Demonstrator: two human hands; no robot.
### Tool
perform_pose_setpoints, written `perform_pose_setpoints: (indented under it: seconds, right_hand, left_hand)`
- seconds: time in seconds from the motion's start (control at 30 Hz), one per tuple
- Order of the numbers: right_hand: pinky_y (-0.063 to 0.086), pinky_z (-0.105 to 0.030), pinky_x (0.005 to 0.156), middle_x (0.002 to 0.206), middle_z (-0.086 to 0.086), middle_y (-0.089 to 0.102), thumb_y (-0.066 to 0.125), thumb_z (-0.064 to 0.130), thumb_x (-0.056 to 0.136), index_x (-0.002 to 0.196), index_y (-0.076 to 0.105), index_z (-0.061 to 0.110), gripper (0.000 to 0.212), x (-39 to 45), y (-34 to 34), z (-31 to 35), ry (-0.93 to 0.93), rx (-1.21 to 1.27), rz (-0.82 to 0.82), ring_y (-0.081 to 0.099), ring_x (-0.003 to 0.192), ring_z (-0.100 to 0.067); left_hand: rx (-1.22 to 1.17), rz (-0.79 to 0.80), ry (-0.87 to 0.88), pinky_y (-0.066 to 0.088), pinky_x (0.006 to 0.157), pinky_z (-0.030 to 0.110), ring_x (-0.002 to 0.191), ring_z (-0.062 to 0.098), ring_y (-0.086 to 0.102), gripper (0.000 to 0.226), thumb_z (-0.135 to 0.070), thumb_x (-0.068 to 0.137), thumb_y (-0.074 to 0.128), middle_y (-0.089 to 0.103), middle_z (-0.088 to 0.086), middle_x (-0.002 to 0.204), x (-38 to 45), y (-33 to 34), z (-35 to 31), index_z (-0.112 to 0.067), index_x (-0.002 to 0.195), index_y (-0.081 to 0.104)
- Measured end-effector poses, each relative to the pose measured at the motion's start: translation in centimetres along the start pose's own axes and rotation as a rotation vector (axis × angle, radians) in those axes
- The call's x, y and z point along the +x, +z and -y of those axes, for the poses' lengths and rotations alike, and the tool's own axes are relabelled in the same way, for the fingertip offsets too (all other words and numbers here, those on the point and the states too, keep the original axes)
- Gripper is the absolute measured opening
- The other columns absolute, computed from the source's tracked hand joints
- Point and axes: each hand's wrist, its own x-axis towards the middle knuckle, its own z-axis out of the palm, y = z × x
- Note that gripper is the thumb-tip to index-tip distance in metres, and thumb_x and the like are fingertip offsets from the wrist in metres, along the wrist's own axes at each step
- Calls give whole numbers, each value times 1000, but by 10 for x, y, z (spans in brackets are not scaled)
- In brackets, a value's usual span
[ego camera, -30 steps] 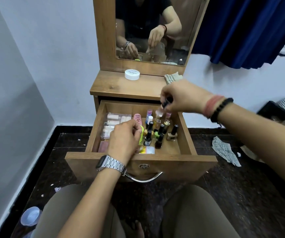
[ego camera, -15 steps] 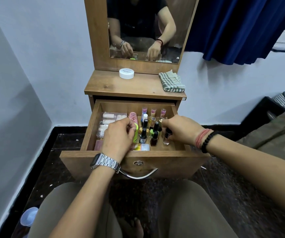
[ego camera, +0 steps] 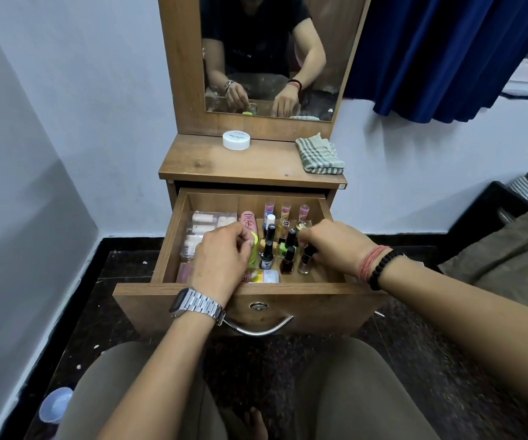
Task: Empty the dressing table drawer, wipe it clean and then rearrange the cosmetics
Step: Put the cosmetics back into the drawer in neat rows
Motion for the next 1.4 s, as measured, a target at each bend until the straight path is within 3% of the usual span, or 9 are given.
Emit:
perform_pose_setpoints:
  seconds: [0.2,0.4,0.53,0.63,0.77,0.9,1.03,1.27,1.4]
  right_hand:
    - [48,-32,68,99,-4,65,56,14,88,106,60,24,21,-2,-40,1,2,-10,-146,62,91,-26]
    - [51,-29,80,103,1,65,62,23,86,109,63,19,24,55,-85,8,31,285,-311,60,87,-16]
    - [48,-35,90,117,-5,63,65,32,84,116,59,18,35,125,-96,11,102,390,-316,58,107,-23]
    - [45,-34,84,123,-8,59,66,39,85,120,53,15,45,174,-96,12,162,398,-255,56,110,-26]
    - [39,-32,73,125,-10,57,66,49,82,130,44,9,66,223,-85,16,283,473,-207,56,109,-28]
    - [47,-36,85,129,-12,54,67,49,80,135,34,7,77,251,-69,24,389,546,-194,55,115,-32]
    - [48,-44,93,125,-11,58,65,45,78,131,35,11,70,267,-59,30,416,535,-281,56,114,-33]
    - [42,-32,77,111,-4,60,66,45,75,119,42,16,58,246,-61,27,275,561,-405,57,108,-28]
    - [39,-28,81,115,-3,57,70,37,74,130,43,18,66,188,-75,21,79,572,-436,54,106,-22]
  left_hand:
    - [13,13,-5,50,67,31,78,16,63,7,-18,88,60,68,-5,81,1,0,-1,-22,84,66]
    - [2,26,-20,49,63,27,75,12,63,7,-19,88,60,68,-6,79,1,0,-1,-22,85,65]
    - [-16,30,-33,52,65,30,75,11,62,6,-20,89,59,66,-7,79,1,0,-1,-24,86,64]
    - [-32,25,-32,53,68,33,77,12,62,7,-20,88,59,66,-8,80,2,2,0,-24,87,64]
    - [-52,24,-38,50,63,23,76,8,61,8,-20,89,58,66,-10,81,2,2,2,-25,87,64]
    - [-96,11,-32,38,55,12,74,6,58,6,-22,90,58,65,-10,85,1,3,2,-25,88,63]
    - [-92,-10,2,28,51,9,72,2,48,3,-25,90,59,65,-9,89,2,5,3,-26,90,62]
    - [-115,7,-9,48,62,22,75,8,59,6,-20,90,59,65,-9,82,3,4,6,-23,87,63]
    - [-108,44,-34,51,65,31,75,16,63,8,-19,89,58,67,-4,81,3,2,3,-22,85,64]
